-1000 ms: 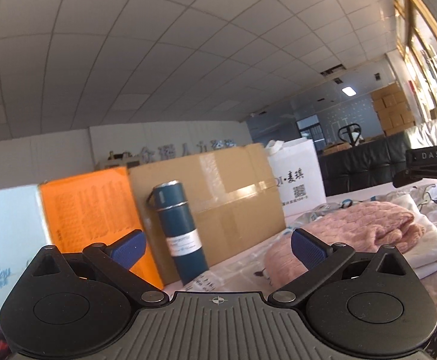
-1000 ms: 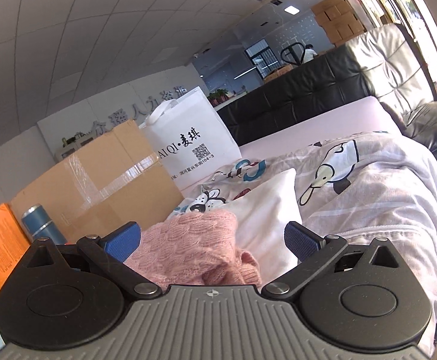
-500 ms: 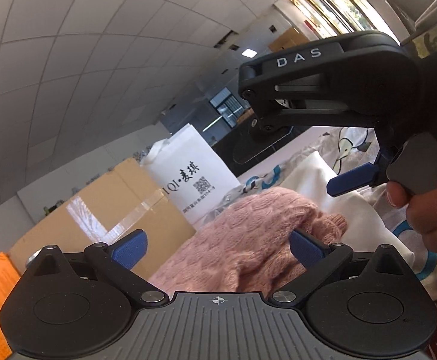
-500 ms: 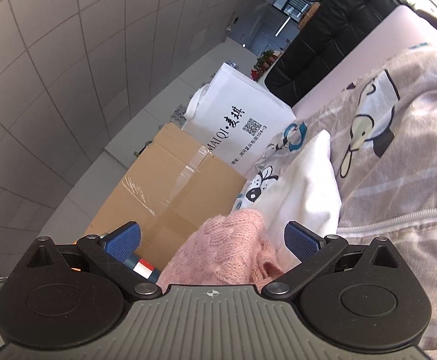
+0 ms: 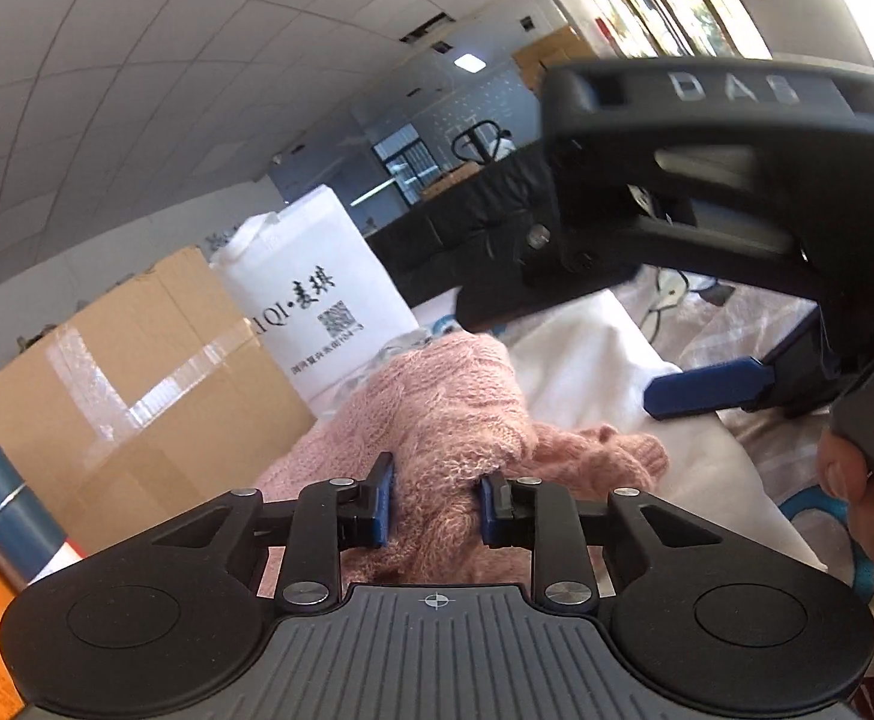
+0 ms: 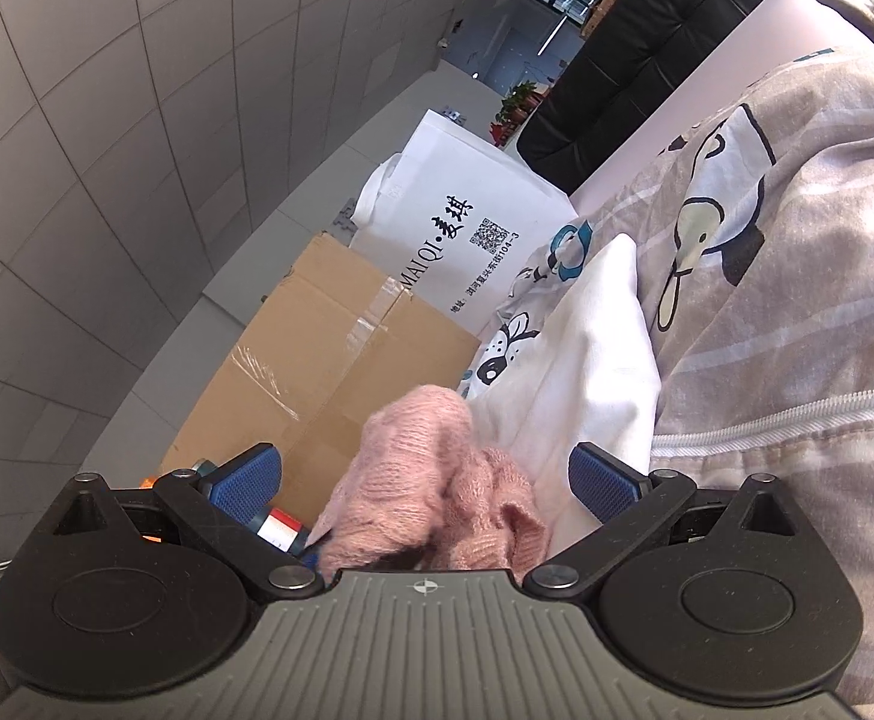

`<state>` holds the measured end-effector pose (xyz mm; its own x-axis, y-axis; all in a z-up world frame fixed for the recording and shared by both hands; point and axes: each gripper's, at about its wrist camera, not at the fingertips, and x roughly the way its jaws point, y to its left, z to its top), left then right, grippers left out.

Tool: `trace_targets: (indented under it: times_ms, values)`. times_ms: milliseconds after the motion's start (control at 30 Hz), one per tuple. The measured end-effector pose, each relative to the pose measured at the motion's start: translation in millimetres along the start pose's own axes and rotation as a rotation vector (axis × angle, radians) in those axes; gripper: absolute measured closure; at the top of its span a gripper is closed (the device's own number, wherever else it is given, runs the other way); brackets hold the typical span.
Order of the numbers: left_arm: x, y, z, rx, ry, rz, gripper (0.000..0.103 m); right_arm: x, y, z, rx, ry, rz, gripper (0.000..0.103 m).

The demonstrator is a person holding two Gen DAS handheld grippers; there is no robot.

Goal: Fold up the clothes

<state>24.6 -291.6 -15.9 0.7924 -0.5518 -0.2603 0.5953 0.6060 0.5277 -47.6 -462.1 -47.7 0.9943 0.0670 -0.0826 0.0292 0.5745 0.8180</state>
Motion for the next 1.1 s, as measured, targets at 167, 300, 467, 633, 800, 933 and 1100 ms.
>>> trace_targets:
  times_ms: [167, 300, 467, 633, 800, 933, 1100]
  values:
    - [-26, 31, -1, -0.058, -0.068, 0.134, 0.079, 8, 6, -1, -0.049, 0.018, -0.013, 0.000]
    - [-48, 58, -8, -0.097, -0.092, 0.238, 0.079, 19, 20, -3, -0.113, 0.070, -0.054, 0.000]
    - [-64, 88, -21, -0.174, -0.088, 0.354, 0.079, 47, 51, -20, -0.328, 0.186, -0.188, 0.002]
    - [-76, 111, -34, -0.252, -0.083, 0.445, 0.079, 61, 70, -47, -0.540, 0.243, -0.232, 0.060]
    - [-104, 136, -38, -0.302, -0.130, 0.555, 0.083, 58, 82, -53, -0.635, 0.197, -0.214, 0.085]
    - [-134, 154, -45, -0.347, -0.166, 0.629, 0.085, 53, 104, -54, -0.697, 0.126, -0.165, 0.086]
    - [-172, 173, -66, -0.388, -0.151, 0.711, 0.092, 49, 137, -65, -0.732, 0.101, -0.072, 0.087]
